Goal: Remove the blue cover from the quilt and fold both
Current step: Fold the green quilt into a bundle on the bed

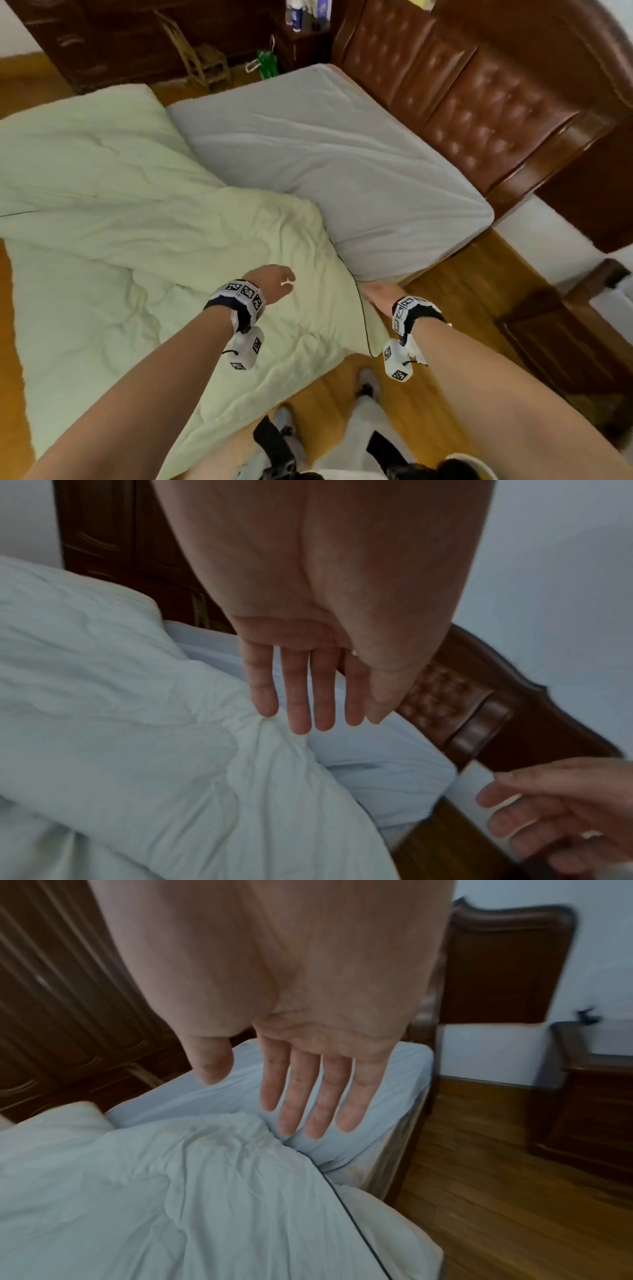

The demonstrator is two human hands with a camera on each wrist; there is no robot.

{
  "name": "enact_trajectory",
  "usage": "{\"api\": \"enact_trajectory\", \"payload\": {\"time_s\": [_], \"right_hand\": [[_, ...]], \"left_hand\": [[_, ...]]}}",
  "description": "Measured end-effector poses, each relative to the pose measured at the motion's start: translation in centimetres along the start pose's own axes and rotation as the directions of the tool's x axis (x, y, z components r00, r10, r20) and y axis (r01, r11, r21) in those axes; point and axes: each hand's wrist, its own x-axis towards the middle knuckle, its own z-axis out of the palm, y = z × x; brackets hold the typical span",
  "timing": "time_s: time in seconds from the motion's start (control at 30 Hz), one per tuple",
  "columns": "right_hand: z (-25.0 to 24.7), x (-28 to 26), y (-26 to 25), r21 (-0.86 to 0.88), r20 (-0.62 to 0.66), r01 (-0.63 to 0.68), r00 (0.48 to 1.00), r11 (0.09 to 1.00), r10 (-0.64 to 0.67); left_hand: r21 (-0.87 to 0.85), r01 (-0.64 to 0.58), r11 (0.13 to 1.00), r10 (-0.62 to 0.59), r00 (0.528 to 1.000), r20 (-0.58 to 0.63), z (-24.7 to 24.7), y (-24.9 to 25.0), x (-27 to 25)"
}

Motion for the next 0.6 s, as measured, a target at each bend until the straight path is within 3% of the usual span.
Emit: {"api": "enact_trajectory", "payload": {"time_s": [0.1, 0.17, 0.33, 0.47, 0.53, 0.6], "right_hand": [[-0.3, 6.8, -3.7, -0.082, 0.061, 0.063, 0.996, 0.995, -0.059], [0.4, 11.6, -5.3, -0.100, 0.106, 0.032, 0.994, 0.994, -0.022], [2.7, 19.4, -6.4, -0.318, 0.328, 0.029, 0.941, 0.948, 0.082], [3.2, 22.8, -5.8, -0.343, 0.220, -0.119, 0.954, 0.932, 0.203], [3.6, 24.0, -4.9, -0.255, 0.152, -0.204, 0.957, 0.945, 0.248], [3.7, 24.9, -4.9, -0.159, 0.207, -0.215, 0.947, 0.964, 0.245]], "left_hand": [[-0.041, 0.151, 0.988, -0.152, 0.988, -0.011, 0.1, -2.0, 2.7], [-0.089, 0.263, 0.961, -0.264, 0.964, -0.009, 1.1, -3.4, 3.9], [-0.186, 0.545, 0.818, -0.536, 0.838, 0.099, 5.0, -5.0, 4.4], [-0.209, 0.687, 0.696, -0.655, 0.727, 0.209, 8.5, -4.2, 5.4], [-0.227, 0.710, 0.666, -0.669, 0.704, 0.240, 9.4, -3.3, 6.1], [-0.287, 0.714, 0.638, -0.675, 0.699, 0.236, 9.5, -2.4, 7.1]]}}
